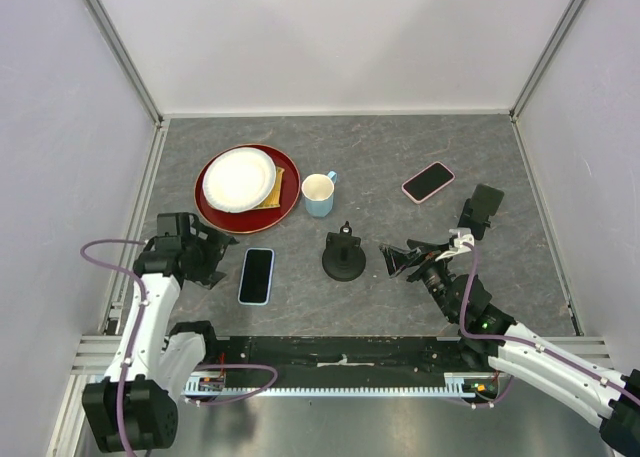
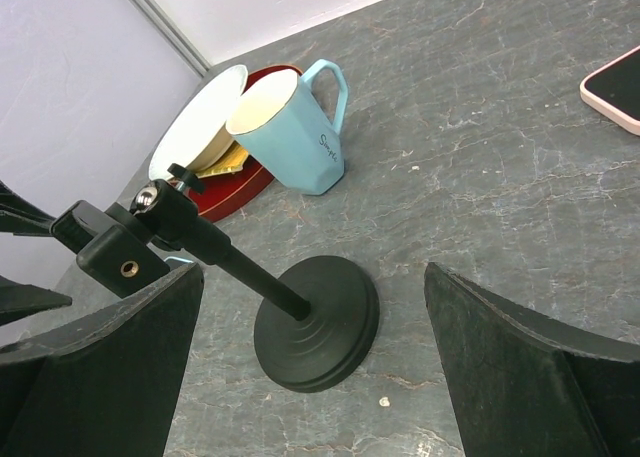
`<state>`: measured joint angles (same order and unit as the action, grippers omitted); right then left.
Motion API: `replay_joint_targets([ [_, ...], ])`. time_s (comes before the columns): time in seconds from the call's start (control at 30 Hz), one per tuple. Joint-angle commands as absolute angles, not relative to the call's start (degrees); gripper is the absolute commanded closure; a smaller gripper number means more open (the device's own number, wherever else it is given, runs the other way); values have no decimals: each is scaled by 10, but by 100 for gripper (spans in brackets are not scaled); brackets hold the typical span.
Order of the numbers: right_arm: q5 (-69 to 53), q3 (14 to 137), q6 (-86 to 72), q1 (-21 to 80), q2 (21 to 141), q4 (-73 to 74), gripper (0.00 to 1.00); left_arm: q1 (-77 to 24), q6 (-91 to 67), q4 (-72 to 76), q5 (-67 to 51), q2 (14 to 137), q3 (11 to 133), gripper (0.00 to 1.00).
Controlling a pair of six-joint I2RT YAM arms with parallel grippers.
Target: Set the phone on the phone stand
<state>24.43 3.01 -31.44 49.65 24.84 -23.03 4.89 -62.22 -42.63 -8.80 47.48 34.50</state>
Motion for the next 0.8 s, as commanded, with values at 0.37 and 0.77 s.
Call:
replay_joint_targets([
  [0.37, 258, -36, -307, 497, 222, -231, 2, -79, -592, -369, 44, 615, 323, 0],
  [0.77, 266, -43, -307, 497, 212, -233, 2, -254, -639, -315, 54, 656, 303, 0],
])
